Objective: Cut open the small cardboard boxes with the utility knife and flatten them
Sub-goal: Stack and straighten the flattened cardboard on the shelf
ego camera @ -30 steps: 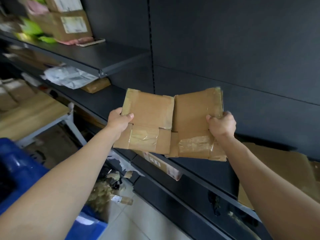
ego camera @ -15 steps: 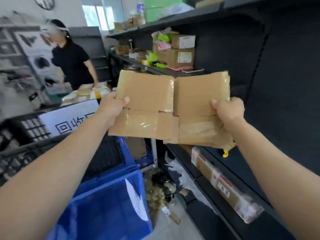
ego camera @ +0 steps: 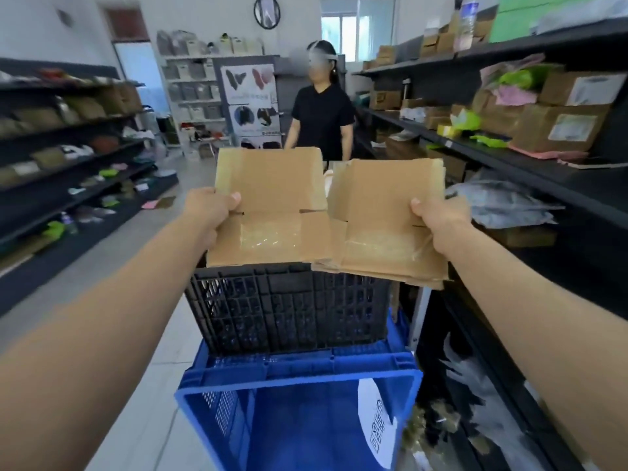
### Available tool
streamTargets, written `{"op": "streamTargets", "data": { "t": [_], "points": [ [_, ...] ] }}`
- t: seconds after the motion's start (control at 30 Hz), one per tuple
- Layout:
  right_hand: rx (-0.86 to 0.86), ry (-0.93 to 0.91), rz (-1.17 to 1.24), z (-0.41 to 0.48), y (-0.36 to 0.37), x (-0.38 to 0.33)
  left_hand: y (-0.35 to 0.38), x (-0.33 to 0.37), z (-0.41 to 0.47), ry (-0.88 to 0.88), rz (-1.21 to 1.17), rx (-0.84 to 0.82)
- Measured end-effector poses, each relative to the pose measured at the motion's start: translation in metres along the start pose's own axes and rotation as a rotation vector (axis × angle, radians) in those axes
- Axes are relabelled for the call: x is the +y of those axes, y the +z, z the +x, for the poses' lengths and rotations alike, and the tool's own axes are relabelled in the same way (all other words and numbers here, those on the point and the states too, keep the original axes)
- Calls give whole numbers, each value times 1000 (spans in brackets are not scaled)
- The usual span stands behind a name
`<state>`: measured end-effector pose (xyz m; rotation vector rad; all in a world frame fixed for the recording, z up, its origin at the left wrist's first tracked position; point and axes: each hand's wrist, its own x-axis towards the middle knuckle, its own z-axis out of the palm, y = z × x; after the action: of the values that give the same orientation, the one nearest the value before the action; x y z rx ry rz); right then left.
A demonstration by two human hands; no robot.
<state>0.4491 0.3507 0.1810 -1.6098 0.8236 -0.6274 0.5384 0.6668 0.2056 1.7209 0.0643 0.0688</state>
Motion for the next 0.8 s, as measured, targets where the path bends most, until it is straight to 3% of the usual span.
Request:
{"op": "streamTargets", "data": {
  "t": [0.33, 0.5, 0.8],
  "points": [
    [-123, -61, -139, 79, 101, -26, -8, 9, 79, -67, 110, 212],
    [-239, -83, -392, 104, 147, -17, -3, -9, 119, -106, 245, 240],
    [-535, 141, -705, 110, 209, 43, 16, -94, 196, -373, 731, -83]
  ]
}}
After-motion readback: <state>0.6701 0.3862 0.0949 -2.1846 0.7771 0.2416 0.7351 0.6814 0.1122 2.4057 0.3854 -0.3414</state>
